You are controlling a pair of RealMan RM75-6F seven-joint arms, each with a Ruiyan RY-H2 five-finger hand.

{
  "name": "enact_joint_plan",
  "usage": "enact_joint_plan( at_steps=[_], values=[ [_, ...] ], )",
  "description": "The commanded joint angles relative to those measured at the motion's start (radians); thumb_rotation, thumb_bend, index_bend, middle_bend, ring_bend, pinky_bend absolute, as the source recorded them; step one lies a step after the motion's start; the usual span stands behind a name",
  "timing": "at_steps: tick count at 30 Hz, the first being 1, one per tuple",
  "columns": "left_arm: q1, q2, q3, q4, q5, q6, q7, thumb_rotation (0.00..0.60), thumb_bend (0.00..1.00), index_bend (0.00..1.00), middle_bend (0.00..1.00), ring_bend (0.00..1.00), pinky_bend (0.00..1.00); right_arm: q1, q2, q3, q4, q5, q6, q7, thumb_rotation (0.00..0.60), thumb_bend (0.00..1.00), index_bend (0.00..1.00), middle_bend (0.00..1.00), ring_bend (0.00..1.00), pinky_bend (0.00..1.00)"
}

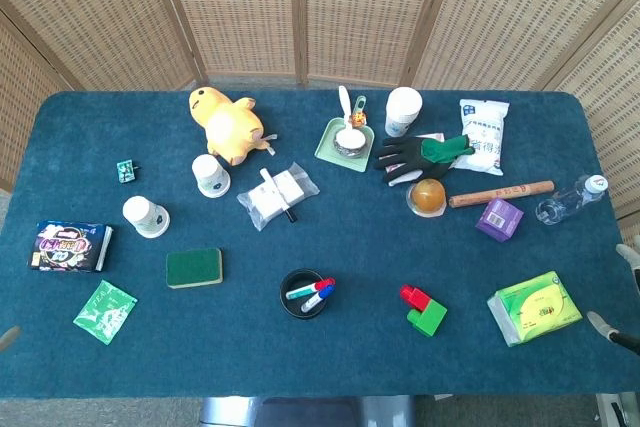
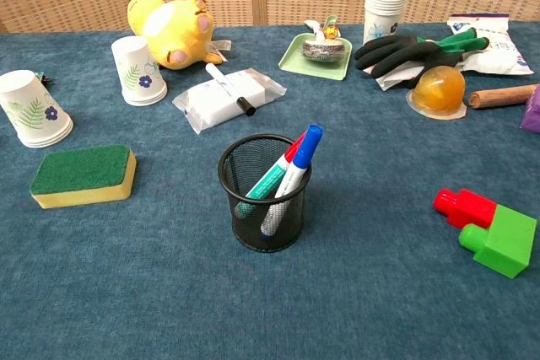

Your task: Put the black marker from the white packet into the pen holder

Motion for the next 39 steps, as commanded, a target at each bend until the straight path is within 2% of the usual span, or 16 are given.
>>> enact_joint_plan(
  at_steps=[1, 10, 15, 17, 20, 23, 28, 31, 34, 39],
  values=[
    [0.0, 0.0, 0.0, 0.001, -0.001, -0.001, -0.001, 0.6, 0.18, 0.0, 0.0, 0.0, 0.0, 0.0, 0.001, -0.001, 0.0, -0.001, 0.0, 0.001, 0.6, 0.0, 0.13, 0.0, 0.0, 0.0],
    [-0.027, -0.008, -0.017, 0.023, 0.019, -0.007, -0.026, 0.6, 0.18, 0.01, 0.0, 0.0, 0.01, -0.006, 0.01, 0.002, -0.007, 0.011, 0.003, 0.021, 0.6, 0.0, 0.14, 0.0, 0.0, 0.0],
    [-0.132, 0.025, -0.059, 0.046, 0.097, -0.056, -0.059, 0.6, 0.18, 0.09, 0.0, 0.0, 0.0, -0.007, 0.017, 0.004, -0.014, 0.017, 0.0, 0.035, 0.6, 0.0, 0.14, 0.0, 0.0, 0.0],
    [-0.205, 0.034, -0.097, 0.055, 0.145, -0.081, -0.05, 0.6, 0.17, 0.11, 0.0, 0.0, 0.0, -0.009, 0.021, 0.006, -0.017, 0.02, 0.002, 0.044, 0.6, 0.0, 0.14, 0.0, 0.0, 0.0],
    [-0.294, 0.033, -0.148, 0.057, 0.185, -0.121, 0.03, 0.6, 0.16, 0.18, 0.0, 0.0, 0.01, -0.013, 0.028, 0.007, -0.019, 0.024, 0.005, 0.061, 0.6, 0.0, 0.14, 0.0, 0.0, 0.0],
    [-0.351, 0.029, -0.173, 0.032, 0.197, -0.168, 0.098, 0.6, 0.16, 0.28, 0.0, 0.0, 0.03, -0.015, 0.032, 0.008, -0.019, 0.027, 0.006, 0.072, 0.6, 0.0, 0.14, 0.0, 0.0, 0.0],
    [-0.467, 0.035, -0.209, -0.054, 0.119, -0.366, 0.204, 0.6, 0.18, 0.34, 0.0, 0.0, 0.05, -0.014, 0.038, 0.008, -0.017, 0.031, -0.003, 0.092, 0.6, 0.0, 0.15, 0.0, 0.0, 0.0],
    [-0.522, 0.025, -0.225, -0.085, 0.06, -0.466, 0.275, 0.6, 0.26, 0.36, 0.0, 0.0, 0.05, -0.014, 0.041, 0.009, -0.016, 0.034, -0.005, 0.102, 0.6, 0.0, 0.15, 0.0, 0.0, 0.0],
    [-0.585, -0.01, -0.251, -0.083, -0.014, -0.559, 0.384, 0.6, 0.31, 0.36, 0.0, 0.0, 0.06, -0.015, 0.045, 0.011, -0.014, 0.041, -0.01, 0.117, 0.6, 0.0, 0.15, 0.0, 0.0, 0.0],
    [-0.672, -0.094, -0.286, -0.039, -0.149, -0.657, 0.574, 0.6, 0.31, 0.36, 0.0, 0.0, 0.08, -0.012, 0.049, 0.013, -0.011, 0.045, -0.019, 0.134, 0.6, 0.0, 0.15, 0.0, 0.0, 0.0]
  ],
)
